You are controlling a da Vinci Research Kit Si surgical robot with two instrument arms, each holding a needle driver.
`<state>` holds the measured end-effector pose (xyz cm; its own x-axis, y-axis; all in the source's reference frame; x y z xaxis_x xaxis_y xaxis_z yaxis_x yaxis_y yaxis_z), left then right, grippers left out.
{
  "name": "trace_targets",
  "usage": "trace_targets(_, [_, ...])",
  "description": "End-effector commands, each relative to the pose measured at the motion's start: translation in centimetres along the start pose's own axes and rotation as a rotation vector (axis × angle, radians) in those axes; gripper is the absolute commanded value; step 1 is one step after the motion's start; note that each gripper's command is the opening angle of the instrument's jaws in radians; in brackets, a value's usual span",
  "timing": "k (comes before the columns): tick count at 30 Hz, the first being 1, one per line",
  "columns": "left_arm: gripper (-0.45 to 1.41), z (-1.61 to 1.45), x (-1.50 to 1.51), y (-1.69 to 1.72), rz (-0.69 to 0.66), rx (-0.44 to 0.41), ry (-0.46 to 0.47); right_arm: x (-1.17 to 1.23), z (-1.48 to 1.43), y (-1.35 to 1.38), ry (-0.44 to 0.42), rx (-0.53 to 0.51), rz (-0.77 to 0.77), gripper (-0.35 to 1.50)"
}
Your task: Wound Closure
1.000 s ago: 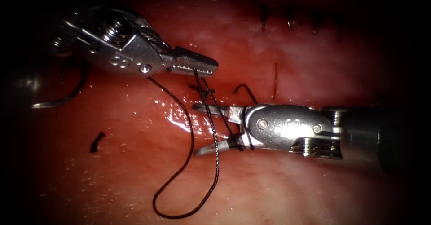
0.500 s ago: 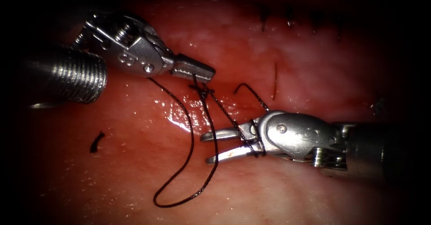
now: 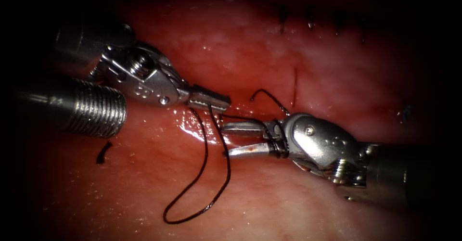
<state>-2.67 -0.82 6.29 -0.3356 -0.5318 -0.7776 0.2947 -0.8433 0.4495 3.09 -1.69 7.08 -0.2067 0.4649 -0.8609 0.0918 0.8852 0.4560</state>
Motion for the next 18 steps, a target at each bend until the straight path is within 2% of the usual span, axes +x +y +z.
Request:
trace_targets(1, [-0.45, 0.09, -0.01, 0.03, 0.000, 0.001, 0.000, -0.05, 0.08, 0.01, 0.017, -0.026, 0.016, 0.11])
trace_targets(6, [-0.45, 0.06, 0.10, 0.20, -0.007, 0.003, -0.011, -0.06, -0.02, 0.15, 0.033, -0.165, 0.042, 0.11])
trace_targets(11, [-0.45, 0.04, 0.28, 0.30, -0.005, 0.006, -0.024, -0.10, -0.14, 0.19, 0.033, -0.242, 0.060, 0.11])
trace_targets(18, [-0.45, 0.05, 0.60, 0.35, -0.011, 0.008, -0.030, -0.16, -0.24, 0.09, 0.005, -0.390, 0.090, 0.14])
